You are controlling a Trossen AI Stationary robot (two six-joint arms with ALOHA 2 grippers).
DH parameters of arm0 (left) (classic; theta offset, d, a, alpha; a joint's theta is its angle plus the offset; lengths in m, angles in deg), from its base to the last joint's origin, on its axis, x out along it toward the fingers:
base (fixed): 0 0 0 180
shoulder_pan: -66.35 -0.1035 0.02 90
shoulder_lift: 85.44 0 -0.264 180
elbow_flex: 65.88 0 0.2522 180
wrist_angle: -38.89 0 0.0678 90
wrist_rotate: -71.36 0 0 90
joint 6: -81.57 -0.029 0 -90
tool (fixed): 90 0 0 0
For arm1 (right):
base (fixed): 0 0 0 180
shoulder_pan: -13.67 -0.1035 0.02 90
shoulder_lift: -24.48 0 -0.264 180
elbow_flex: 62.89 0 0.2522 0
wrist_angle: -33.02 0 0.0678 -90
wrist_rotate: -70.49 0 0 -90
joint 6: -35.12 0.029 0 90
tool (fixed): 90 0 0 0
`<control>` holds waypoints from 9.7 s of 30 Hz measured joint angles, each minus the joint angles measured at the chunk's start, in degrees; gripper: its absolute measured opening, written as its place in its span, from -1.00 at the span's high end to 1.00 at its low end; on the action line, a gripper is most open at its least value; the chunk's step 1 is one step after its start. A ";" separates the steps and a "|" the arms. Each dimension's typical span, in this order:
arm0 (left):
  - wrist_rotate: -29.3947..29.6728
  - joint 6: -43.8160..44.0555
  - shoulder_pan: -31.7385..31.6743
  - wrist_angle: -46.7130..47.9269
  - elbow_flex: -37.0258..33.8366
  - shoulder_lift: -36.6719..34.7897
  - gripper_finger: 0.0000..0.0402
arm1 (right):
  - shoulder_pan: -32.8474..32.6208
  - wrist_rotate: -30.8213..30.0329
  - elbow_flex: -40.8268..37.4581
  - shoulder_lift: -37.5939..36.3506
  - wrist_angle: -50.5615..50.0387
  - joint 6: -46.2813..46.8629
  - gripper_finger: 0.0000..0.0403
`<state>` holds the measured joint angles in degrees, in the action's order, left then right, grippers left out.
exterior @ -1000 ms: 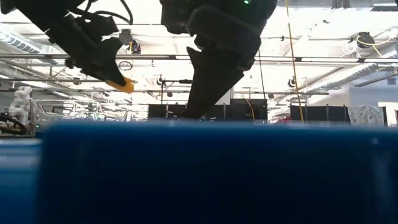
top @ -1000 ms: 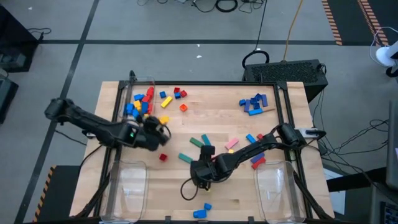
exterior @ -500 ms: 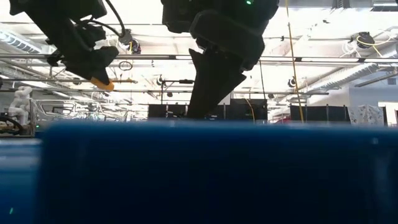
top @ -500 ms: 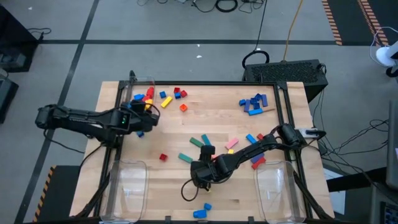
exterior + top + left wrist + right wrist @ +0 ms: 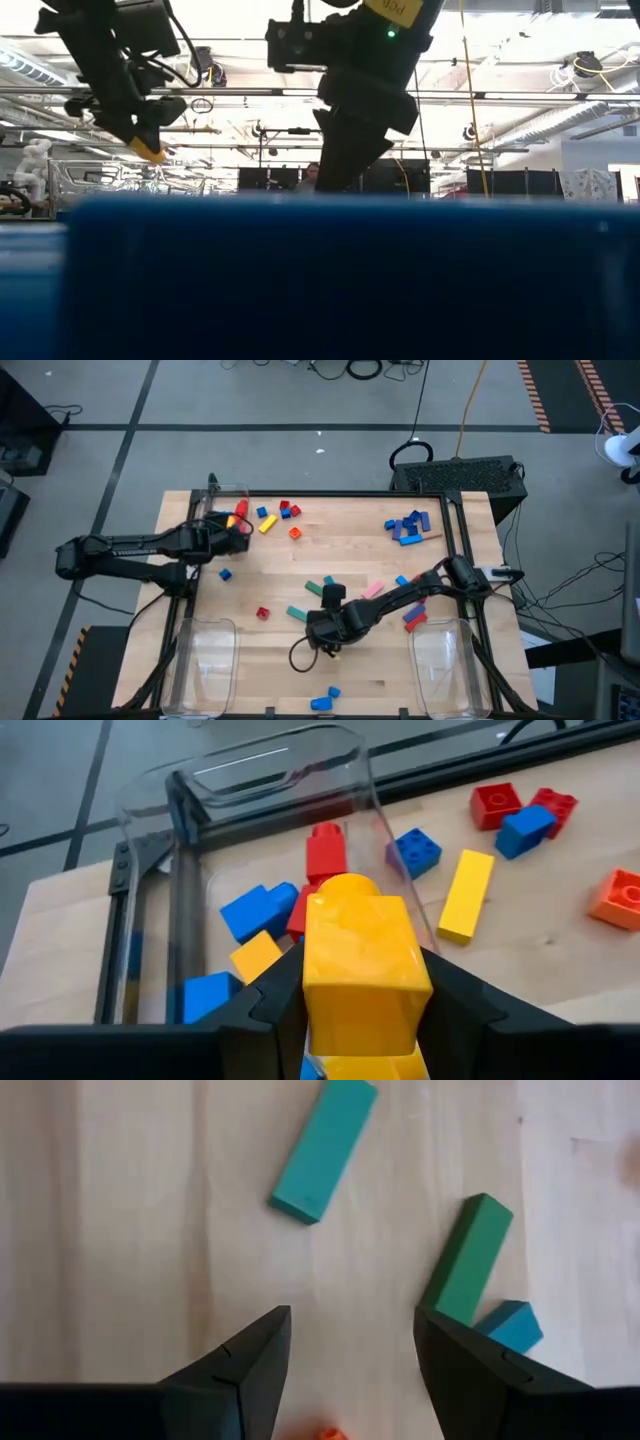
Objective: Sort blocks by size
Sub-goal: Put the yellow one stud game piece into the top left transparent bin, then put the blue one stud game piece into the top left transparent bin
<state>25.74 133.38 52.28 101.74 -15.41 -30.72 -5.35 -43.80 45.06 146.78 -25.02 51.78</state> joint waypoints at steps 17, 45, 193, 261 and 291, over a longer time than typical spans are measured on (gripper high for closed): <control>-2.08 -3.50 -3.38 0.91 -0.02 0.00 -0.44 | 0.58 0.15 0.00 0.00 -2.24 0.04 0.01; -1.46 -17.70 8.14 -12.90 3.26 0.02 -0.45 | 10.78 -5.40 -1.43 -13.50 -24.75 -2.48 0.01; -22.85 -31.23 45.66 -59.05 2.89 37.55 -0.44 | -16.52 27.00 -12.39 -0.03 43.65 -23.47 0.05; -22.22 -30.95 43.81 -56.65 2.86 37.51 -0.45 | -7.63 9.85 -12.55 -5.68 21.45 -2.49 0.06; -23.09 -26.62 44.64 -62.42 2.89 37.51 -0.45 | -2.31 11.56 -12.40 -2.80 25.71 -1.22 0.50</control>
<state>2.64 106.76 96.92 39.32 -12.53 6.79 -7.65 -32.25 32.66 143.98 0.69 50.56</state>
